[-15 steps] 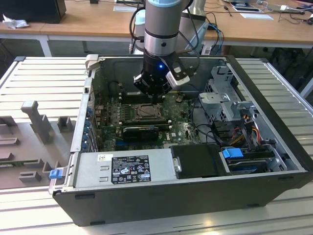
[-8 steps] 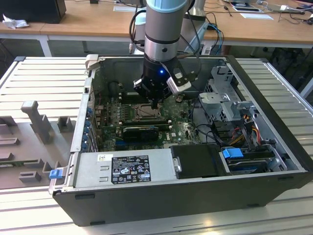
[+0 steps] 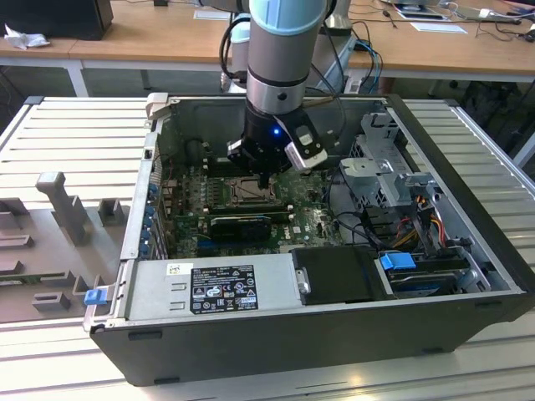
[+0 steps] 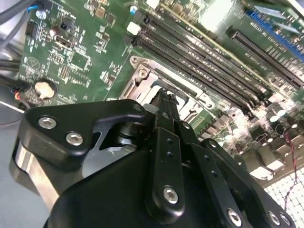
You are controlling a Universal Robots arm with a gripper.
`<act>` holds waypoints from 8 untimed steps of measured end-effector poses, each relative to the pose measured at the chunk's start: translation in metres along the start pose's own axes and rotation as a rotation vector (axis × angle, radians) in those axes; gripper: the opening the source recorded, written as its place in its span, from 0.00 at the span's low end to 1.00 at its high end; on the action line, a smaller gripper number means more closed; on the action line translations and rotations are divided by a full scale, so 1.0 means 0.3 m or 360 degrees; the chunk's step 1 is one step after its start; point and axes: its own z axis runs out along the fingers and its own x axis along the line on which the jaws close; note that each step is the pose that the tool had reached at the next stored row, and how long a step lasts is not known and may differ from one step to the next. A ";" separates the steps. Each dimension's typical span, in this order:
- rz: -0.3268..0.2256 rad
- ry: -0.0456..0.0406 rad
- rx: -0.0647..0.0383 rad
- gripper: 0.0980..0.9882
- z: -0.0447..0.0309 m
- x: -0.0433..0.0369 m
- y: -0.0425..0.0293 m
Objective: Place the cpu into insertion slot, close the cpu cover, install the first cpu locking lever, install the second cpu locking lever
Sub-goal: 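Install the second cpu locking lever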
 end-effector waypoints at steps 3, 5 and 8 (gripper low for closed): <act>0.0000 0.0001 0.0000 0.01 0.002 0.001 -0.013; 0.0000 0.0001 0.0000 0.01 0.003 0.005 -0.022; 0.0000 0.0001 0.0000 0.01 0.005 0.010 -0.033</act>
